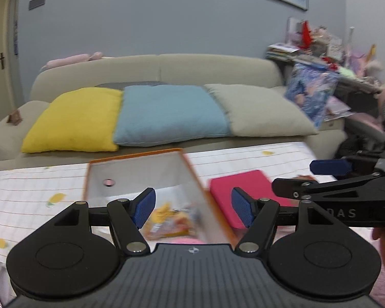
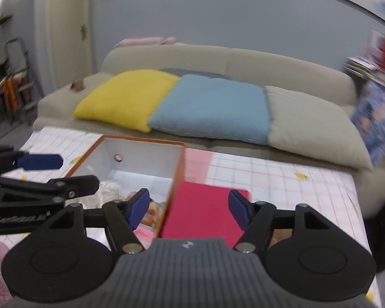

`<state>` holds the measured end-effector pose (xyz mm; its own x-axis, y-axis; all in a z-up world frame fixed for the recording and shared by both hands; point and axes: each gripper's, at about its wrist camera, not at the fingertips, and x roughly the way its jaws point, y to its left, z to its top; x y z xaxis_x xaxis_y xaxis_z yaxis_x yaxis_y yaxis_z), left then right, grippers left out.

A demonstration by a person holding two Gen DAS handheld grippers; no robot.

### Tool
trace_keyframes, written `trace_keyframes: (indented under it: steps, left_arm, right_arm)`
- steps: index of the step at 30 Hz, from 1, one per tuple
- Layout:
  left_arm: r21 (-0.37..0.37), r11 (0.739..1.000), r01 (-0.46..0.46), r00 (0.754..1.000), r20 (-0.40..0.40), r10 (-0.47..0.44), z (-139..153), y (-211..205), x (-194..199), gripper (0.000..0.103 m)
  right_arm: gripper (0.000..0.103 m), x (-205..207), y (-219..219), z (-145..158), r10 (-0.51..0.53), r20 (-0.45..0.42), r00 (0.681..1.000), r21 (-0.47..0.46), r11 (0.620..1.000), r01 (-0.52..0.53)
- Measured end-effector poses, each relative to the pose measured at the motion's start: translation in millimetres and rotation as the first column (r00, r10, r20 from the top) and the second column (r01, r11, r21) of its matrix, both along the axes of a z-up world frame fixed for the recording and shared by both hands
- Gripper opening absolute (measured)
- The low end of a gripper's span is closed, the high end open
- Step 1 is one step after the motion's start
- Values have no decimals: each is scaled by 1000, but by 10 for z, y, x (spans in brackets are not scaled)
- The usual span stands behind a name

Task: Organize soft objects
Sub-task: 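Move both open tools back to the remaining items on the bed, then grasp the pink cloth with the left tool while the right tool grasps the orange crochet fruit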

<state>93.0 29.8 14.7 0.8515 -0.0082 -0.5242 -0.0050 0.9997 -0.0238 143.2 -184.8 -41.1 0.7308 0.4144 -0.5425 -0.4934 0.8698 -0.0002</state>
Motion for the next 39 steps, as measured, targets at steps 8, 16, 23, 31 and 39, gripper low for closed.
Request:
trace_keyframes:
  steps: [8, 16, 23, 31, 39]
  left_arm:
    - [-73, 986, 151, 986, -58, -155, -302, -564, -139, 73]
    - [-89, 958, 271, 948, -150, -282, -538, -955, -35, 67]
    - [-94, 945, 313, 922, -207, -327, -689, -1147, 87, 67]
    - [-53, 896, 441, 858, -266, -439, -1022, -1605, 380, 73]
    - [17, 843, 538, 798, -331, -503, -1455, -2056, 661, 73]
  right_arm:
    - [72, -358, -653, -244, -132, -69, 989, 18, 991, 133]
    - [72, -390, -1147, -702, -285, -238, 929, -75, 959, 275]
    - [72, -182, -1507, -827, -377, -278, 883, -93, 926, 366]
    - [66, 218, -1887, -1105, -453, -405, 794, -120, 888, 445]
    - [63, 400, -2074, -1397, -466, -547, 695, -78, 855, 512]
